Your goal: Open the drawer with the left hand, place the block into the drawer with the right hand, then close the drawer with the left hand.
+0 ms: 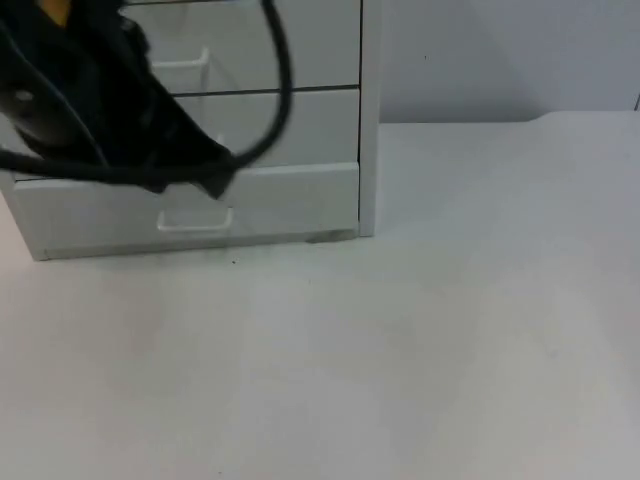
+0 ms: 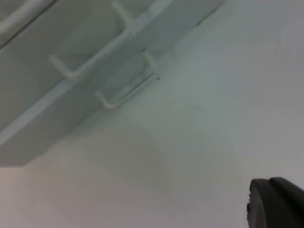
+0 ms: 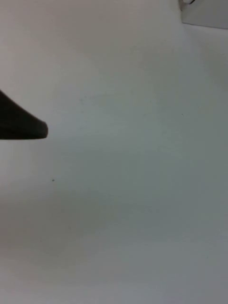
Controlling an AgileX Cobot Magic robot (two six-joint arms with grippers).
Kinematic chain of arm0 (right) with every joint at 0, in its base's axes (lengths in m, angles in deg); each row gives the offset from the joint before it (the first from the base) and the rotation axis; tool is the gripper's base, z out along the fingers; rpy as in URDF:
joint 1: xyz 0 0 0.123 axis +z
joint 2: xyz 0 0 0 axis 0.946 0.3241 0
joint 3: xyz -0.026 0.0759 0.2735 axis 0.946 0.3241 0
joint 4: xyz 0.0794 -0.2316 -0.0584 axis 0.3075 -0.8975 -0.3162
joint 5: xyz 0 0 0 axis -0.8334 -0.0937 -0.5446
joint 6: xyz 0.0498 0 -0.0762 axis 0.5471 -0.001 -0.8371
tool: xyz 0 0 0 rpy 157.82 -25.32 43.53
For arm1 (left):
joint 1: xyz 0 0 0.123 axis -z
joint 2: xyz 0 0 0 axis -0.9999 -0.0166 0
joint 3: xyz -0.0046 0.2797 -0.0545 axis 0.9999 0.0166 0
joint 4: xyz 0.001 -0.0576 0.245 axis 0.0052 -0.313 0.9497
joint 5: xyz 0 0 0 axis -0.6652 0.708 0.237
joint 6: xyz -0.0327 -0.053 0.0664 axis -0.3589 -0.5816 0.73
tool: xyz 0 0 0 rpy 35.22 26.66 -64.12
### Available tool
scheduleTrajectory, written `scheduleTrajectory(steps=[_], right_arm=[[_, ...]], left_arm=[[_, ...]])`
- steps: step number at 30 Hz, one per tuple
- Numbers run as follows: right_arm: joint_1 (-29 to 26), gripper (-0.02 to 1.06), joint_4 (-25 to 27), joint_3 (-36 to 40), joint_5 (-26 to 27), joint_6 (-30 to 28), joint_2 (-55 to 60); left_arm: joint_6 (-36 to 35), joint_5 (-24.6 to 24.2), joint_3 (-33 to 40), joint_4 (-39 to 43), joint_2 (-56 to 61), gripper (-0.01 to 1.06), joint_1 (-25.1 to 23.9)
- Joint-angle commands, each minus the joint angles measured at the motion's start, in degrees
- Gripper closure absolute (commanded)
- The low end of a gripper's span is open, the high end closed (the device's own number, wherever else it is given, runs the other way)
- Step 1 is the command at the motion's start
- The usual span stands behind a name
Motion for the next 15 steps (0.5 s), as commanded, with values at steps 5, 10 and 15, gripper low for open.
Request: scheduleTrajectory(steps=[5,10,15], right_arm=[[0.3,-0.01,0.9,0.0,0.0,0.0,-0.1],[0.3,-0.01,1.2,0.0,0.1,0.0,-0.1],[0.3,-0.01,1.2,0.0,0.1,0.0,-0.1]], left_arm=[[16.6,-1.5,0.3,-19.8,6.3,1.05,-15.7],[24.7,-4.9,0.3,-29.9,11.6,1.05,-26.8],[27.0,-6.2,1.2,-32.0,16.8,1.05,-33.7]])
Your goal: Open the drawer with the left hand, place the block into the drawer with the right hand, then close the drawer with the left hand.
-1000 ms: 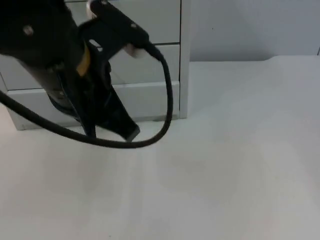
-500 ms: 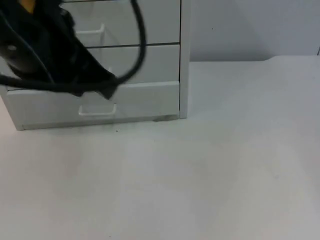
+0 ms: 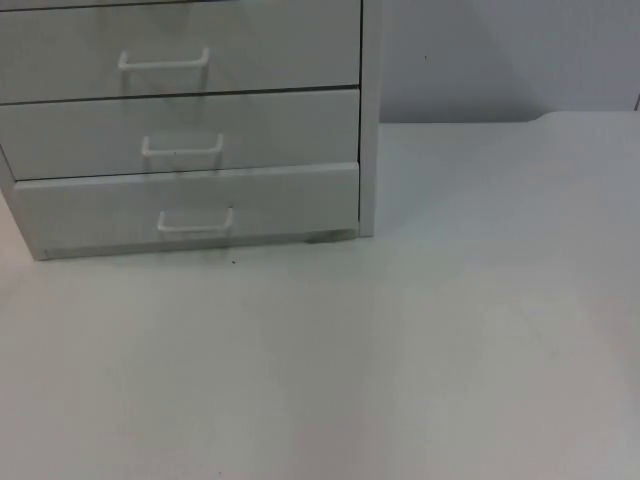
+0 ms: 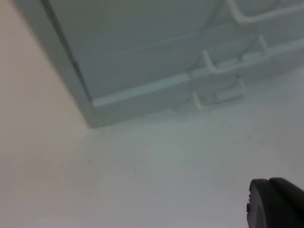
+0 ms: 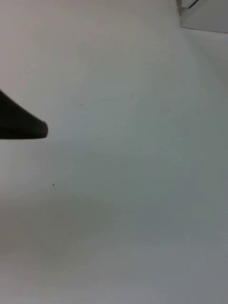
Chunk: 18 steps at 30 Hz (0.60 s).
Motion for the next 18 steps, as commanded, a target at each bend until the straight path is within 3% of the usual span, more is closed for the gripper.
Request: scheduleTrajectory(steps=[1,9,18], right_arm=[[0.3,-0.01,0.4,0.0,0.2,0.1,-0.1],[0.3,-0.01,0.4,0.0,0.2,-0.1,-0.1],[0.3,-0.01,0.5,0.0,0.0,-0.1,-0.4]], left_arm=[[1.2,-0.5,1.5,-2.0,3.7,1.05,-3.4],[1.2,-0.4,8.4,-2.0,14.1,1.05,-8.1],[1.2,-6.5,8.9,-3.7,25.2,1.05,-8.1]])
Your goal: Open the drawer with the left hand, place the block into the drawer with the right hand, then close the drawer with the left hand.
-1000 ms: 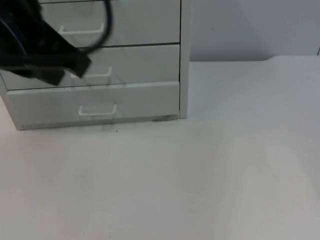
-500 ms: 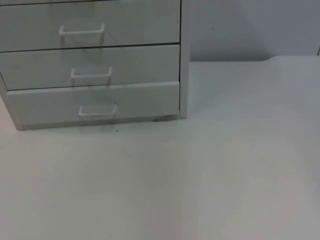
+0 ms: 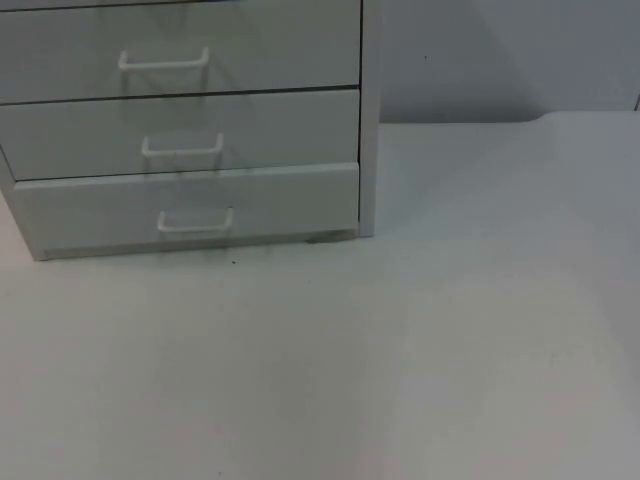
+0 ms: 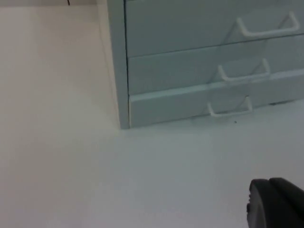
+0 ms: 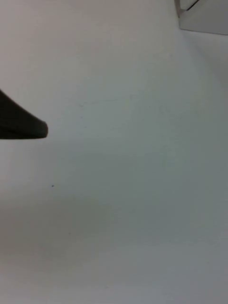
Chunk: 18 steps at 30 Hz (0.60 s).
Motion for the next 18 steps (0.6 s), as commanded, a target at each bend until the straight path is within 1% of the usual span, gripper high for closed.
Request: scheduleTrajectory(steps=[1,4,5,6,8,9,10,11,13,16,18], right_arm=[[0.3,-0.01,0.3,0.0,0.0,-0.2,-0.3],[0.3,-0.01,1.5,-0.2,-0.5,-0.6,-1.4],[0.3,-0.01,1.5,-0.2,-0.5,-0.6,-1.4],[0.3,-0.01,2.4,-0.2,-0.5,-2.2,-2.6],[0.3,-0.01,5.3,-0.2,-0.4,-7.8,-5.8],[0.3,-0.01,5.8,-0.2,-0.4,-8.9,-6.9],[0.3,-0.01,7.0,-0.2,-0.4,-10.4,-10.2],[0.3,-0.01,7.0,-0.2,-0.4,-10.4,-10.2],[0.3,-0.01,7.8,-0.2,-0.6,-10.5,-14.4],[0.3,-0.01,7.8,-0.2,-1.3,-10.5,-20.5],[0.3,-0.01,7.8,-0.2,-1.5,-10.5,-22.5]], left_arm=[[0.2,-1.8,0.3,-1.6,2.9,1.05,-0.2],[0.2,-4.4,0.3,-1.8,9.7,1.05,-0.2],[0.2,-4.4,0.3,-1.8,9.7,1.05,-0.2],[0.2,-4.7,0.3,-1.8,11.0,1.05,-0.2],[-0.1,-6.5,0.3,-1.8,17.0,1.05,-0.2],[-0.1,-6.9,0.3,-1.8,18.3,1.05,-0.2],[-1.1,-7.7,0.3,-1.6,22.2,1.05,-0.2],[-1.1,-7.7,0.3,-1.6,22.2,1.05,-0.2],[-4.6,-7.7,0.3,0.2,26.4,1.05,-0.2],[-9.8,-8.1,0.4,5.9,32.5,1.05,-0.2],[-10.5,-8.4,0.4,6.7,33.5,1.05,-0.2]])
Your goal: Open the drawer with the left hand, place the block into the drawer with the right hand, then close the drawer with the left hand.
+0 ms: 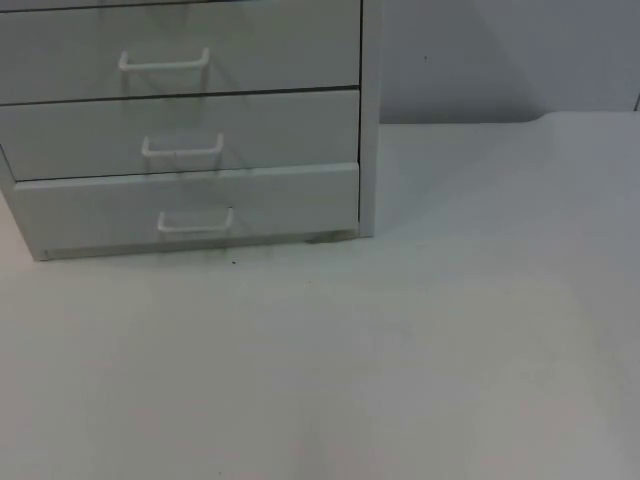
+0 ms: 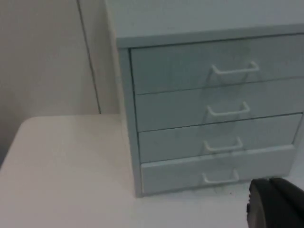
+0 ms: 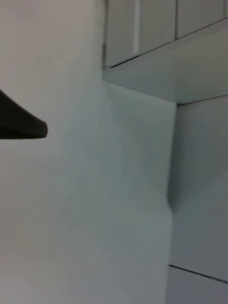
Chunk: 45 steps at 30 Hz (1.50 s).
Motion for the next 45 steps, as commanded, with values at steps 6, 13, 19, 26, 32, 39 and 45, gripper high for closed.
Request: scheduleTrajectory(steps=[6,13,19,26,32,39,45], right_arm=[[0.3,-0.01,0.2,0.0,-3.4,-0.8,-8.6],[0.3,-0.01,-0.2,4.6,-5.7,-0.3,-13.1],[0.3,-0.01,-6.2,6.5,-9.1,4.6,-16.5],[0.5,-0.01,-12.0,6.6,-12.1,11.9,-19.1],[1.1,-0.01,-11.5,6.4,-17.5,13.5,-23.2],[0.9,-0.01,-19.3,7.9,-19.3,19.6,-27.6],[0.9,-0.01,-19.3,7.9,-19.3,19.3,-27.6]], left_arm=[[-7.5,-3.3,3.9,8.2,8.5,1.05,-0.2],[-9.5,-6.3,11.0,9.2,8.5,1.05,0.7],[-9.5,-6.9,14.5,10.4,8.5,1.05,0.7],[-9.1,-6.4,15.1,10.9,8.5,1.05,0.5],[-8.4,-6.2,15.1,9.7,8.5,1.05,0.5],[-6.1,-6.2,15.1,8.4,8.5,1.05,0.5],[-5.9,-6.2,15.1,8.3,8.5,1.05,0.5]])
